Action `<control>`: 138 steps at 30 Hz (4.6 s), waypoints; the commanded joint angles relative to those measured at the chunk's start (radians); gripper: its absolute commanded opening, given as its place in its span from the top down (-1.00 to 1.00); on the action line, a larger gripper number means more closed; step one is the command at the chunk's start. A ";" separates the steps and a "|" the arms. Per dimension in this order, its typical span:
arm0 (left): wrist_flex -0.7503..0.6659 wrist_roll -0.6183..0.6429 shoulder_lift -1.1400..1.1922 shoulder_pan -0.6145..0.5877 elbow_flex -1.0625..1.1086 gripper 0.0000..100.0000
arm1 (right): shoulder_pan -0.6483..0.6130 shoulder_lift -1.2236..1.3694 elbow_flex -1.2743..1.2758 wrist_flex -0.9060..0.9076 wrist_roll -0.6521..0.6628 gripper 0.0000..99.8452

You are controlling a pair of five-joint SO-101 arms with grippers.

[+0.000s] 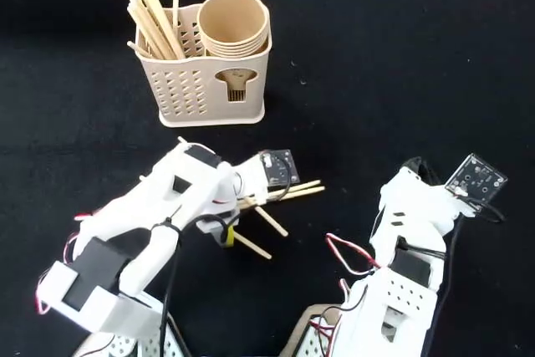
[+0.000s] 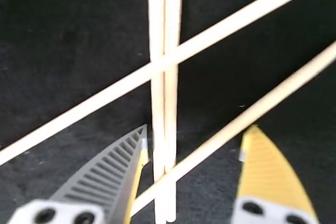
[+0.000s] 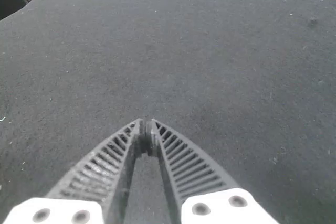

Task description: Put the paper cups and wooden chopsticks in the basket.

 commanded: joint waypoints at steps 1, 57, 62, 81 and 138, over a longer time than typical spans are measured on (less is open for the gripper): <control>-0.018 0.002 -0.003 0.004 0.007 0.53 | 0.006 -0.012 -0.058 -0.029 -0.014 0.93; 0.002 0.002 0.021 -0.073 -0.061 0.84 | -0.026 -0.012 -0.058 -0.029 -0.011 0.93; 0.127 0.043 0.005 -0.028 -0.105 0.84 | -0.026 -0.012 -0.058 -0.029 -0.011 0.93; 0.098 0.006 -0.103 -0.137 -0.059 0.84 | -0.026 -0.012 -0.058 -0.025 -0.011 0.93; -0.400 0.717 0.149 -0.110 -0.243 0.39 | 0.077 -0.013 -0.076 -0.028 -0.018 0.93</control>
